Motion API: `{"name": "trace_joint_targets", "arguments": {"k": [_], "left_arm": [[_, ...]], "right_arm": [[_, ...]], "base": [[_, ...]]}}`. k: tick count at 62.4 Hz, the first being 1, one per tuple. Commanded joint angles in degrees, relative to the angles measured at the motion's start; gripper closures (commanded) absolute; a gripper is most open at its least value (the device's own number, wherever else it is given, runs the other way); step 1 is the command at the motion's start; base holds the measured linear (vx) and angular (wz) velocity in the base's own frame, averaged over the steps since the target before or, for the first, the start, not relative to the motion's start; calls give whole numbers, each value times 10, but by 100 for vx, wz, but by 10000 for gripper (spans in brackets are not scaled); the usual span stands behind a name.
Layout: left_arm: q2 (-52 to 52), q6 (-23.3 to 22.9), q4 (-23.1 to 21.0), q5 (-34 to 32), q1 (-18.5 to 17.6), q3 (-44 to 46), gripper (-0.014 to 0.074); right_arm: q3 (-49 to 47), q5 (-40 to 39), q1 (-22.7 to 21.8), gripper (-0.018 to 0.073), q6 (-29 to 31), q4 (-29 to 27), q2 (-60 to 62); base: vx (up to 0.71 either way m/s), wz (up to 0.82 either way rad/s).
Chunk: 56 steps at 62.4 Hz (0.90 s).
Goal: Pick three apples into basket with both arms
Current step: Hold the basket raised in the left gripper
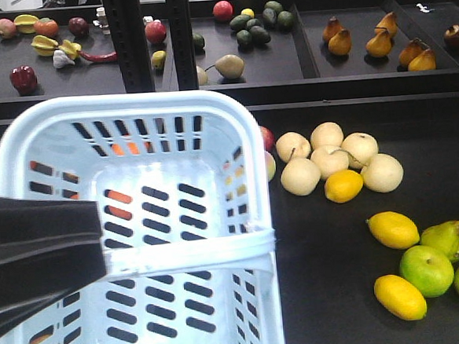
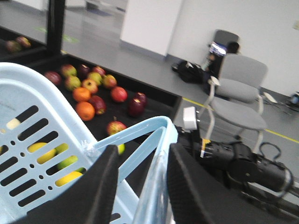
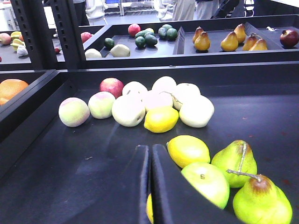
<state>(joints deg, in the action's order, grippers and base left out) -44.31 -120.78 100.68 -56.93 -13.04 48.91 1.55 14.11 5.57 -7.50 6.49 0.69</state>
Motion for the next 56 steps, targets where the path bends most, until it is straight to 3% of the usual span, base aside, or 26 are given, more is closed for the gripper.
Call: {"name": "trace_joint_targets", "arguments": {"k": [1,13,56], "left_arm": [[39,-11,12,83,-2,-13,604],[94,-11,10,160,-2,-72,604],[108,-11,12,158,-2,-94,603]], "right_arm": [[8,-42,1,564,4,6,7],[8,-42,1,564,4,6,7],[8,-42,1,564,4,6,7]], "base": [[0,0],[0,0],[0,0]]}}
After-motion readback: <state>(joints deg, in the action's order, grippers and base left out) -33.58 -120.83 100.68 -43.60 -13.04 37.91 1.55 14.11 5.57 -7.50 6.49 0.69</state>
